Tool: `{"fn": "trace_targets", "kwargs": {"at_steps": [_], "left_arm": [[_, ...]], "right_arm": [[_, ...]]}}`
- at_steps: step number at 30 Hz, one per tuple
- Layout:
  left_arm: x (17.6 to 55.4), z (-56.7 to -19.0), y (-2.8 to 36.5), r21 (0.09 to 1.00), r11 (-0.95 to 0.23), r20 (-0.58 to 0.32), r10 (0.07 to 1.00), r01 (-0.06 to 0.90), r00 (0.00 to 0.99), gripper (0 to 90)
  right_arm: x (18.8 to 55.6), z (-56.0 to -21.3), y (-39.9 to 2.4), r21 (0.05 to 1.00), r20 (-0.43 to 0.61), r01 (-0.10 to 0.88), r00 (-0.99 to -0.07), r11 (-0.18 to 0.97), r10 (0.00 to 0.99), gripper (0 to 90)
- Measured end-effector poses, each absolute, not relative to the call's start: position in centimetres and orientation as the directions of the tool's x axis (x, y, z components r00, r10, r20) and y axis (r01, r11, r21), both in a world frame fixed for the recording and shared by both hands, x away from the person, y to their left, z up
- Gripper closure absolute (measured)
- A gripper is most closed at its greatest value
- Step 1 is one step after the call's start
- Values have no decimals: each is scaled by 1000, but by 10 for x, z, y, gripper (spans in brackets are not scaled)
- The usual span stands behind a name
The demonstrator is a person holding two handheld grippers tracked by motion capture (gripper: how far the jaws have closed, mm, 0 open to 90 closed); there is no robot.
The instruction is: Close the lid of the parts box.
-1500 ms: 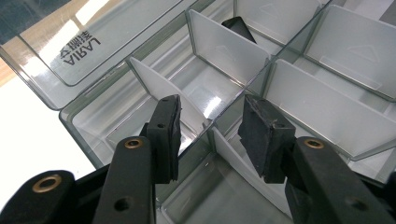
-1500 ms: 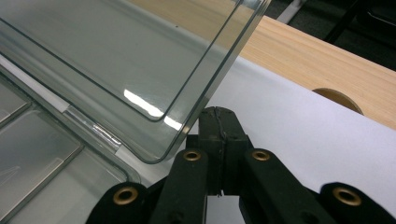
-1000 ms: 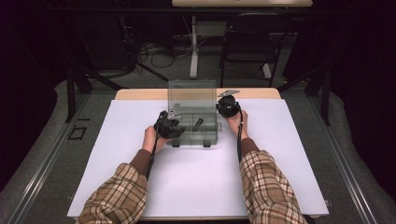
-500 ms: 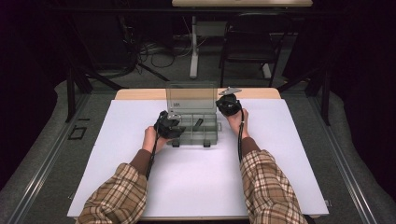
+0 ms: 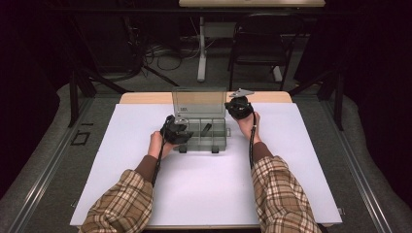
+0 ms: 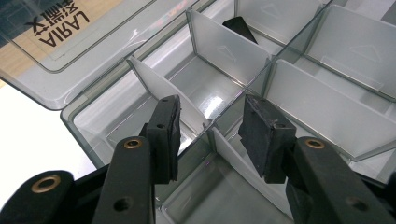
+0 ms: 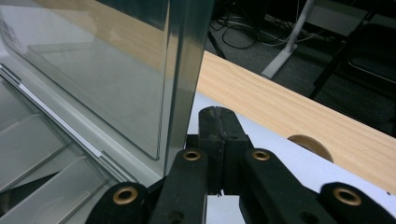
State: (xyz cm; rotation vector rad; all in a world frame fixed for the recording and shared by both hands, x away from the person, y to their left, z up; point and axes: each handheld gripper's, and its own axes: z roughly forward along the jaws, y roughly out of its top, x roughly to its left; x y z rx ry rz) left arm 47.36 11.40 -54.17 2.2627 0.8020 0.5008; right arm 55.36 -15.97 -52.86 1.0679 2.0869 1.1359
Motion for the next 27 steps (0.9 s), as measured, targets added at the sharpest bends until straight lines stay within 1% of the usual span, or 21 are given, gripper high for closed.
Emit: {"fn": "trace_targets", "kwargs": {"at_steps": [6, 10, 12, 13, 14, 18, 21, 22, 24, 27], "left_arm": [[473, -542, 114, 706, -580, 126, 668, 406, 734, 569], [472, -540, 113, 700, -594, 144, 660, 395, 737, 567], [472, -539, 113, 706, -592, 147, 661, 390, 736, 549], [472, -539, 113, 710, -587, 145, 662, 389, 735, 516], [471, -538, 112, 713, -587, 154, 665, 383, 731, 457], [466, -530, 110, 739, -569, 177, 679, 359, 712, 269], [463, -518, 114, 776, -532, 176, 698, 339, 694, 148], [462, -514, 116, 784, -523, 178, 706, 335, 686, 128], [462, -508, 119, 794, -507, 174, 717, 334, 675, 60], [464, -501, 126, 809, -485, 177, 739, 332, 650, 12]], "right_arm": [[550, -526, -161, 862, -80, 377, -558, 338, 826, 900], [548, -525, -162, 865, -84, 367, -566, 343, 820, 900], [547, -525, -163, 865, -86, 364, -570, 345, 817, 899], [547, -525, -163, 864, -87, 363, -573, 348, 815, 898], [547, -525, -163, 865, -88, 361, -575, 349, 814, 897], [545, -525, -163, 867, -88, 356, -578, 347, 812, 897], [544, -525, -163, 869, -87, 353, -581, 347, 809, 896], [543, -525, -164, 868, -87, 354, -582, 348, 809, 895], [543, -525, -164, 868, -90, 351, -583, 350, 807, 895], [542, -525, -163, 867, -92, 352, -584, 353, 807, 893]]}}
